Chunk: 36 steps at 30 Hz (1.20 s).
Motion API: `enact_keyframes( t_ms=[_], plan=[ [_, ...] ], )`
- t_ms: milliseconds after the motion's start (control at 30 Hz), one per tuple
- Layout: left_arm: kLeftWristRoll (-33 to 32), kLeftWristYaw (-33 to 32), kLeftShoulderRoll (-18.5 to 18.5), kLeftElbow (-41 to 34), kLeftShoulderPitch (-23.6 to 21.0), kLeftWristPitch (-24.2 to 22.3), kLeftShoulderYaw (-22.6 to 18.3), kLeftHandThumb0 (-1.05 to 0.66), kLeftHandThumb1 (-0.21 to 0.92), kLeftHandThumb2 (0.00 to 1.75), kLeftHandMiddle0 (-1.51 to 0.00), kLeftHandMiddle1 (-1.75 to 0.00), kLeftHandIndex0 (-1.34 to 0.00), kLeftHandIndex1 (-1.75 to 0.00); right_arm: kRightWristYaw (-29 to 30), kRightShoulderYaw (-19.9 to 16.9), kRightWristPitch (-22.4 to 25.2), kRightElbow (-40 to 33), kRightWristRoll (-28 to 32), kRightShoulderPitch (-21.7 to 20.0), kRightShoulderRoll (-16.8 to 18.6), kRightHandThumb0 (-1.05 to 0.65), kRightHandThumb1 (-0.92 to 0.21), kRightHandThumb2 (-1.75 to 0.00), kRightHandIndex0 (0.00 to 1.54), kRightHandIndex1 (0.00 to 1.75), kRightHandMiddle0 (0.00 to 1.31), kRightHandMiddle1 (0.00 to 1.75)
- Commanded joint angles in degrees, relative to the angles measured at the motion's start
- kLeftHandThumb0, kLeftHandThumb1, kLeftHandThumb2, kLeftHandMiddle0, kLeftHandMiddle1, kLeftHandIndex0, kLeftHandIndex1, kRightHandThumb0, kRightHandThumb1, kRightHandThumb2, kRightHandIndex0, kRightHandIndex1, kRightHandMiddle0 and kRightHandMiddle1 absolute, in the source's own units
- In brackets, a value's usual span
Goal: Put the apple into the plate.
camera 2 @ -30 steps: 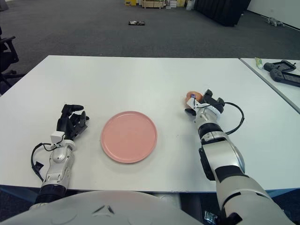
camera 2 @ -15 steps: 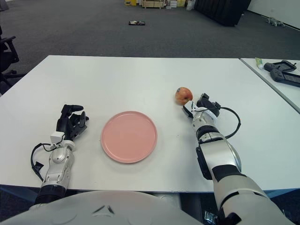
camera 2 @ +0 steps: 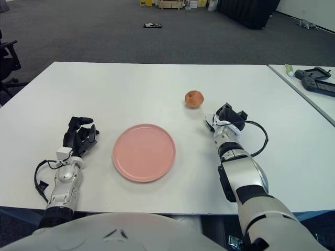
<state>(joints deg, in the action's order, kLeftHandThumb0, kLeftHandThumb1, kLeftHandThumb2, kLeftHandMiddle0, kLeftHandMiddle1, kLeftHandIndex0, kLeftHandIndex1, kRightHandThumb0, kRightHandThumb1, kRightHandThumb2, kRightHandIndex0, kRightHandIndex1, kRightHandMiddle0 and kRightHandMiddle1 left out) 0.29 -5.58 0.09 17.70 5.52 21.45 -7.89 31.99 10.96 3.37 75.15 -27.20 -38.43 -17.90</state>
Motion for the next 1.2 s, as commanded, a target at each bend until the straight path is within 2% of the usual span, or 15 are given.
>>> enact_keyframes(
  t_ms=[0, 300, 633, 1167],
  plan=[
    [0.0, -0.1, 0.1, 0.2, 0.7, -0.6, 0.0, -0.37, 0.76, 0.75, -0.51, -1.6, -0.29, -1.75, 0.7, -0.4, -0.5, 0.4, 1.0, 0.7, 0.8, -0.01, -0.24, -1.4, 0.67, 1.72, 0.43, 1.75],
    [-0.6, -0.1, -0.1, 0.5, 0.6, -0.4, -0.3, -0.37, 0.76, 0.76, -0.5, -1.61, -0.29, -1.75, 2.6, -0.5, 0.2, 0.5, 1.6, 0.3, 1.4, -0.01, -0.09, -1.58, 0.81, 1.75, 0.53, 1.73],
    [-0.5, -0.1, 0.0, 0.7, 0.5, -0.6, -0.4, -0.37, 0.76, 0.76, -0.49, -1.59, -0.29, -1.75, 5.6, -1.0, -0.3, -0.1, 2.2, 0.1, 2.4, 0.0, -0.07, -1.57, 0.86, 1.62, 0.56, 1.75],
    [-0.7, 0.1, 0.1, 0.7, 0.3, -0.7, -0.6, -0.37, 0.77, 0.74, -0.49, -1.61, -0.28, -1.75, 7.1, -3.0, -5.1, -1.2, 4.5, 0.3, 4.1, 0.0, -0.04, -1.61, 0.86, 1.65, 0.58, 1.75]
  ],
)
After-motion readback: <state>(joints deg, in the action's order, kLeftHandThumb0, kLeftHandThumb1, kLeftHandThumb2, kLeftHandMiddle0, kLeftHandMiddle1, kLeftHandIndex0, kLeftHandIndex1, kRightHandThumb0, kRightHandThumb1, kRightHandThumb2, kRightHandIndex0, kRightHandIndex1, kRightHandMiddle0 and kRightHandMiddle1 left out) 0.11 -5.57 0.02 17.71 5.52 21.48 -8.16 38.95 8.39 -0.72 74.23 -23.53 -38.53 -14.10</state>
